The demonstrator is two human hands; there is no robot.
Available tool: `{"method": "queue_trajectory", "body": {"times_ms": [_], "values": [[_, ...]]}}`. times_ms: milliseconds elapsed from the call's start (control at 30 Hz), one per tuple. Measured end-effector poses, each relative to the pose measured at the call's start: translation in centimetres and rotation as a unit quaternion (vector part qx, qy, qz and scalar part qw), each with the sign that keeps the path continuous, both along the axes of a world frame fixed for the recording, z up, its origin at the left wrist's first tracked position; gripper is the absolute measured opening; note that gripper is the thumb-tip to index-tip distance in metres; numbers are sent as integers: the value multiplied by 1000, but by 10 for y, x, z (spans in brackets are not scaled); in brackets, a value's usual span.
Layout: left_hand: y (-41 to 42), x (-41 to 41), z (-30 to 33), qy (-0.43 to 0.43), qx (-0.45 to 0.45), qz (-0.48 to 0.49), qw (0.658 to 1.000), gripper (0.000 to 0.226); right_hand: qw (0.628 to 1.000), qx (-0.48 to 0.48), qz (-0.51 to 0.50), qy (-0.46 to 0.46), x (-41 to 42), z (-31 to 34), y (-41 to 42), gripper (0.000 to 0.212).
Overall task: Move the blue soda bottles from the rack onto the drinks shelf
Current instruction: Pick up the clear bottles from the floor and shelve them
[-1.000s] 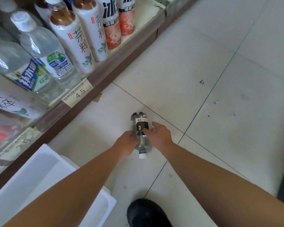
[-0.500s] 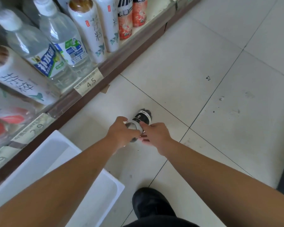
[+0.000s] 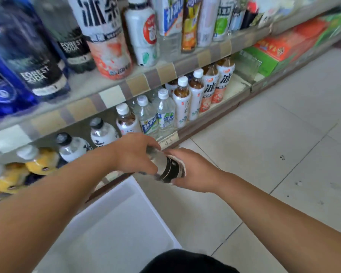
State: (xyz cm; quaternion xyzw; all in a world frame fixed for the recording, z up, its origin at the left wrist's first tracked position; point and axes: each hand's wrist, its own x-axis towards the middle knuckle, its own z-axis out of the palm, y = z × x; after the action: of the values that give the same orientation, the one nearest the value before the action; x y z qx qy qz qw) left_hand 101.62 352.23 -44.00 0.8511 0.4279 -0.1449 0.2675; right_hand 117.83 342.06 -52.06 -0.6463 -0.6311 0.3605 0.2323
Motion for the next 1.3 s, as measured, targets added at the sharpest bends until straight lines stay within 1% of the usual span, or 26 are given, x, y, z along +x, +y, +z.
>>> {"method": "queue_trajectory", "body": {"times_ms": [100, 200, 300, 400, 467, 567, 633, 700, 800, 933, 1033, 1067, 1167, 1200, 1300], "values": [[-7, -30, 64, -16, 64, 10, 998, 59, 998, 52, 21, 23, -23, 35, 12, 64], [-16, -52, 116, -24, 181, -13, 983, 63, 990, 112, -3, 82, -47, 62, 27, 67], [-12, -73, 159, -98, 264, 22, 959, 71, 977, 177, -15, 120, -66, 96, 52, 62], [5, -84, 190, -150, 326, 49, 932, 71, 960, 246, -28, 134, -80, 128, 87, 59], [21, -85, 204, -149, 374, 41, 915, 71, 951, 272, -37, 144, -87, 145, 110, 56], [45, -81, 213, -109, 427, 3, 898, 73, 951, 276, -44, 130, -94, 159, 137, 50], [60, -76, 216, -71, 440, -7, 895, 70, 951, 275, -50, 132, -98, 162, 150, 42], [70, -72, 216, -48, 437, -2, 898, 65, 950, 275, -57, 136, -102, 161, 158, 38], [84, -69, 213, -22, 446, -3, 895, 61, 948, 291, -69, 105, -104, 157, 164, 37], [97, -69, 212, -14, 441, 6, 898, 63, 938, 324, -106, 57, -112, 147, 169, 36], [100, -67, 216, -15, 428, 12, 904, 61, 934, 332, -122, 40, -117, 143, 172, 37], [102, -66, 217, -10, 425, 11, 905, 60, 933, 336, -126, 33, -118, 143, 172, 40], [109, -62, 221, -4, 423, 12, 906, 56, 925, 344, -161, 19, -121, 140, 173, 61], [112, -62, 222, -4, 421, 16, 907, 55, 923, 345, -167, 16, -122, 140, 174, 65], [117, -59, 224, 5, 414, 20, 910, 56, 923, 347, -166, 12, -124, 142, 176, 64]]}}
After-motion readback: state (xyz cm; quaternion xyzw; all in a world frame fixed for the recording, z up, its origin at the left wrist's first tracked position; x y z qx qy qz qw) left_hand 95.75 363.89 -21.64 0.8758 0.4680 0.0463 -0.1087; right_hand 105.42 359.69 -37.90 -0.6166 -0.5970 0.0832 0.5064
